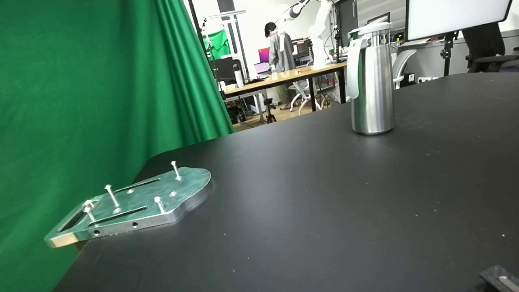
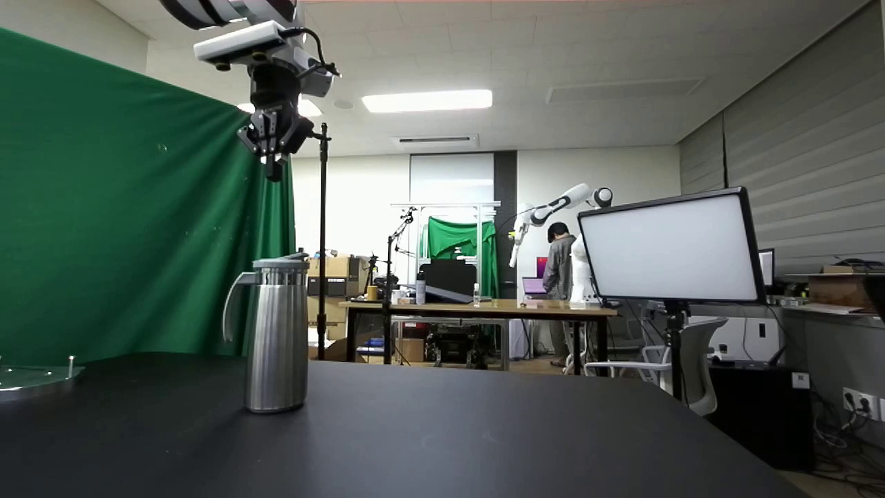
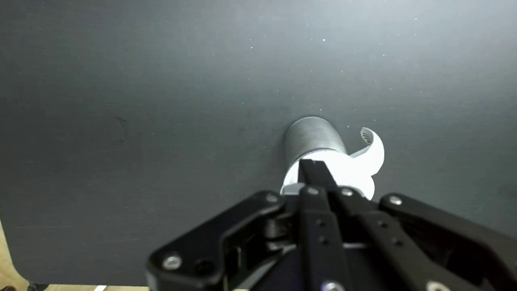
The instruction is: Close the opening on the lid of the silver bottle on the table.
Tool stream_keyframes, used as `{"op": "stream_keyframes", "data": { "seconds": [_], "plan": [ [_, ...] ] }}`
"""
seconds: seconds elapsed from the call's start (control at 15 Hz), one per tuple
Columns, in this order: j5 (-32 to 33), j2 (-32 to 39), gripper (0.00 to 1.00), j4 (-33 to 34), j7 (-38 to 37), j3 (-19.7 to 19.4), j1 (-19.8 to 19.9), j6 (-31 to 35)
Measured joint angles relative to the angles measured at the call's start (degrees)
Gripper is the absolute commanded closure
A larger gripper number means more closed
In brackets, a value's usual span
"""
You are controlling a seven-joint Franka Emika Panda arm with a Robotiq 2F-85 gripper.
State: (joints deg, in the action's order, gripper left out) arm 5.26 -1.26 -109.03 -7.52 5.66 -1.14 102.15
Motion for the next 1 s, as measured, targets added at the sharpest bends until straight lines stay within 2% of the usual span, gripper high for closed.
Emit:
{"op": "stream_keyframes", "data": {
  "seconds": [0.33,0.73,1.0],
  "plan": [
    [-0.01,0.06,1.0,0.05,0.07,-0.04,-0.03,-0.04],
    [0.0,4.12,1.0,-0.05,-0.54,-1.42,0.06,7.31],
    [0.01,7.44,1.0,-0.08,-0.56,-2.63,0.09,9.05]
  ]
}}
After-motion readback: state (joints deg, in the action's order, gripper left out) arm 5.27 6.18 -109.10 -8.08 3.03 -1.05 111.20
